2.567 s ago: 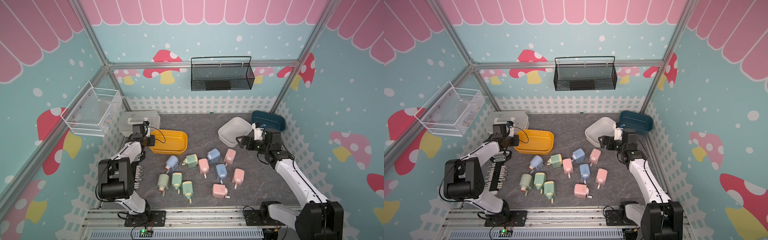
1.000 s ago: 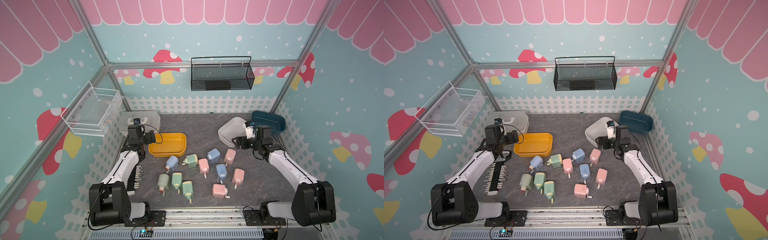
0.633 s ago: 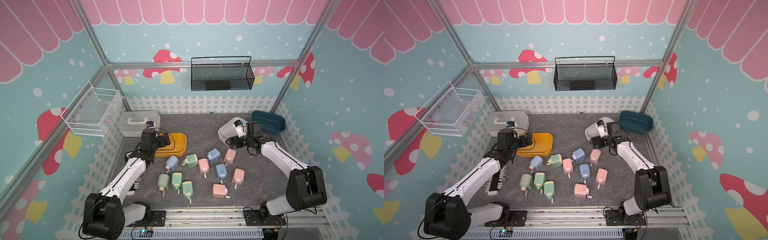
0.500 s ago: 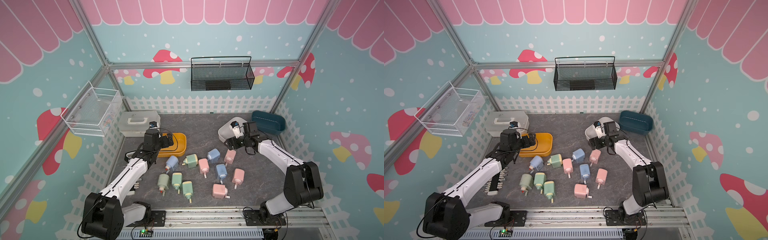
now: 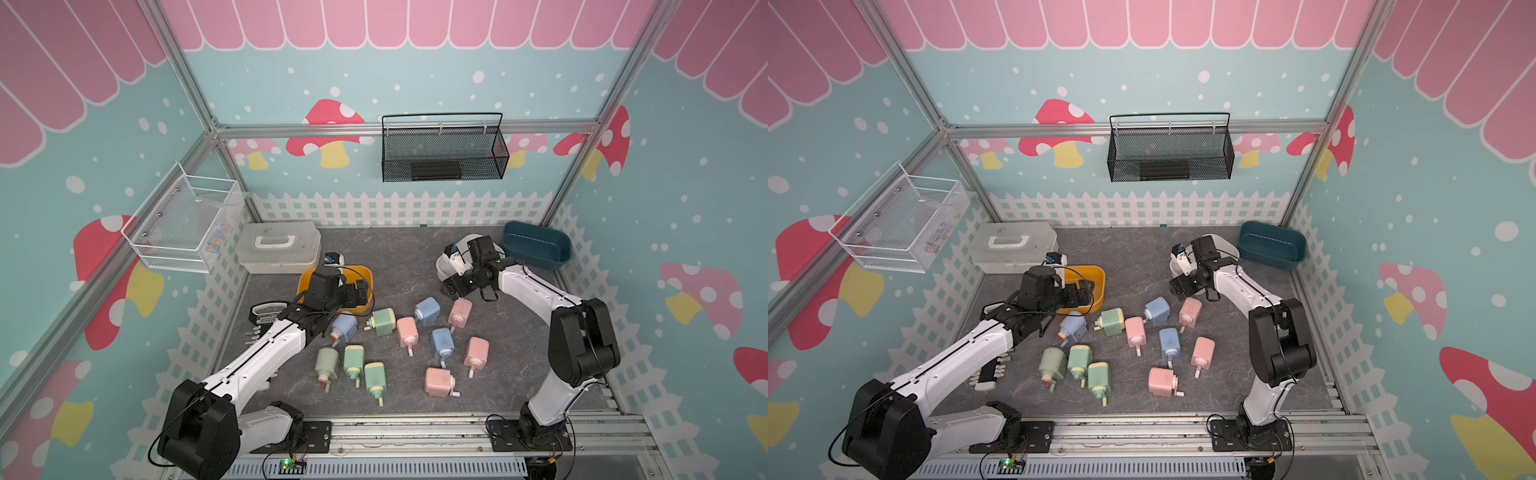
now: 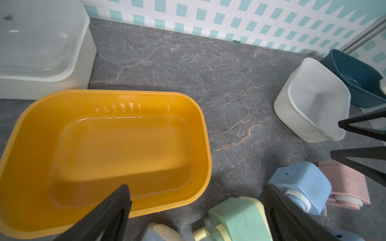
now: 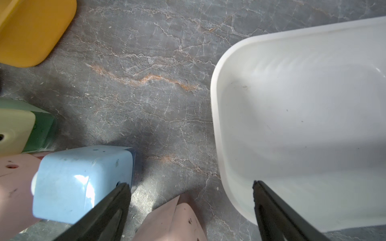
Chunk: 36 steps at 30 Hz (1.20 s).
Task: Place the pencil sharpeners by color into the storage box
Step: Move the storage box to the center of the board.
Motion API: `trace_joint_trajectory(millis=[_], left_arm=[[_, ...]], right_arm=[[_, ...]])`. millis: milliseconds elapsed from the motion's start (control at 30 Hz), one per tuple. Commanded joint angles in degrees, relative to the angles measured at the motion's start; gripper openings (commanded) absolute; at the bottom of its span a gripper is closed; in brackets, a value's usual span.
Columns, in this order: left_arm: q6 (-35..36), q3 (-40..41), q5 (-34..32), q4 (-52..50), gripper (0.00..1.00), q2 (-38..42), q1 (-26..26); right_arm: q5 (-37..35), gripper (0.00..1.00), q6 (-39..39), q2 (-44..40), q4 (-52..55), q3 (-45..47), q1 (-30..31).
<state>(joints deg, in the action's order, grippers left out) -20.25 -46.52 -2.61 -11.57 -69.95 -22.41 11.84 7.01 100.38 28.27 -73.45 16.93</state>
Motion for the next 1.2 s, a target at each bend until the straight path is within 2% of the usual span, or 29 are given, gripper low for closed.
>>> trace_joint_trajectory(millis=[0,133,233,367,533,767,1000,1167], left_arm=[[-0.2,0.2,2.6,-1.3,0.99,1.6,-0.3],[-0.6,0.8,0.7,-1.2,0.99,2.2,-0.3],[-0.6,1.1,-0.2,-0.9,0.99,2.1,-0.3],[-0.3,1.3,-0.1,-1.0,0.99,1.9,-0.3],[0.3,1.4,1.4,-1.1,0.99,1.8,-0.3],[1.3,1.3,7.8,-0.2,0.99,1.8,-0.8],[0.9,1.2,6.9,1.0,0.99,0.7,-3.9],[0.9,0.3,6.2,1.1,0.99,-1.5,-4.9]], right_arm=[[-2.8,0.91,2.8,2.2,2.8,-3.0,0.8],[-1.8,0.87,4.5,4.5,3.7,-5.4,1.1],[-3.1,0.81,5.4,6.7,5.0,-7.9,1.3],[-6.0,0.75,5.2,8.1,6.2,-10.1,1.3],[-4.5,0.67,5.6,12.0,9.0,-12.6,1.0],[-1.2,0.48,5.8,13.5,10.5,-13.2,-0.4],[0.2,0.32,6.4,12.9,10.3,-12.7,-1.1],[1.5,0.24,6.1,12.7,9.7,-13.2,-1.0]])
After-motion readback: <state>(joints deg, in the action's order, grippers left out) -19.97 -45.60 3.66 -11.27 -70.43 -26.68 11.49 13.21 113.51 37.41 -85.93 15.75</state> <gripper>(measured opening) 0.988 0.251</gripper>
